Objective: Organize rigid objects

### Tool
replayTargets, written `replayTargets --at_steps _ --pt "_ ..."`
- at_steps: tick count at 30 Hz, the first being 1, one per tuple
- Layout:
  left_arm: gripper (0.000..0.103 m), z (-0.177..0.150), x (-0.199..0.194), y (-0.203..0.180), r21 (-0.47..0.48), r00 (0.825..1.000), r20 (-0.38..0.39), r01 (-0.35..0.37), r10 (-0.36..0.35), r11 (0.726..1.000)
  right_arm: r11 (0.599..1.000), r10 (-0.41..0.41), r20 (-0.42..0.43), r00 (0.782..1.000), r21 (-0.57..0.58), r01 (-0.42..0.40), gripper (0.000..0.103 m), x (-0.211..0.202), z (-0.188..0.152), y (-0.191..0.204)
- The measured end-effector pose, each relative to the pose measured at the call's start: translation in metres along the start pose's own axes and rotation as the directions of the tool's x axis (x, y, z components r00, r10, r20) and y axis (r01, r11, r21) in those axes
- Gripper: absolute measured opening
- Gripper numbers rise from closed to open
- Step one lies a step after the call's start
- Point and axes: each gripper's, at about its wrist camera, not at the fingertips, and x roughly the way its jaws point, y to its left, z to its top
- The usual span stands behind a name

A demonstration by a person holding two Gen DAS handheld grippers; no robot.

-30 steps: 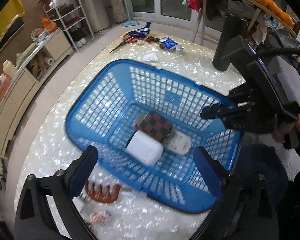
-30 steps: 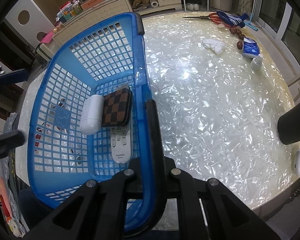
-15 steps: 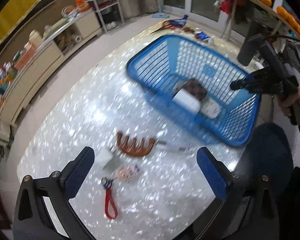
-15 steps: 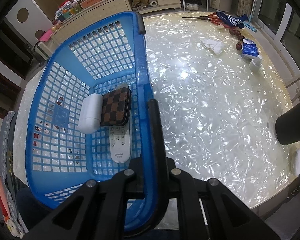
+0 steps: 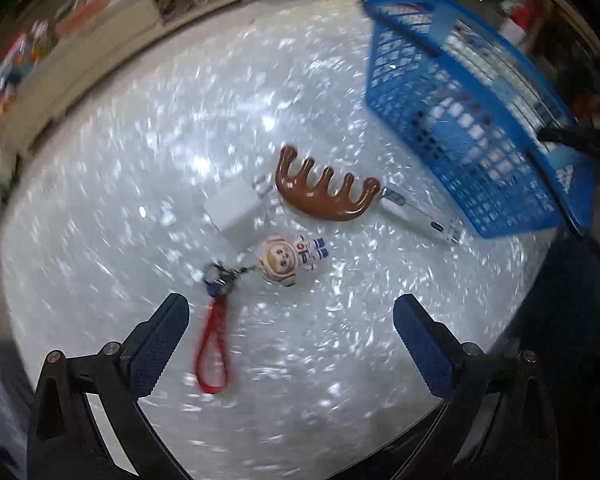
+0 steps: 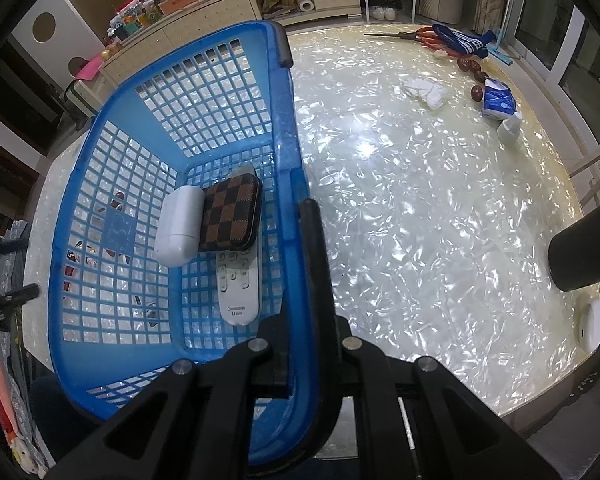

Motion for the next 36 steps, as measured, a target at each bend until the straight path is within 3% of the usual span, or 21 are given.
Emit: replayTargets --at_steps 5,18,25,36 --pt "0.103 -0.001 0.029 0.000 -0.109 1.000 -0.021 0.013 -0.015 0.994 1.000 0.001 -0.001 1.000 0.000 -0.001 0.007 0.000 0.001 0.000" --pt "0.103 0.015 0.066 -0.002 -0.201 0.998 -0.028 -0.058 0.054 0.978 1.000 0.028 -0.002 1.000 -0.004 -0.028 0.007 0.000 0.000 -0.003" --pt "0.103 0.014 0.081 0.016 -0.382 0.998 -0.031 -0.062 0.054 0.922 0.999 0.037 0.000 0.999 -0.005 -0.037 0.007 0.000 0.000 -0.005" --pt "0.102 0.022 0.097 0.023 -0.476 0.994 -0.061 -0.113 0.096 0.872 0.999 0.041 0.001 0.999 -0.001 -0.041 0.007 0.000 0.000 -0.006"
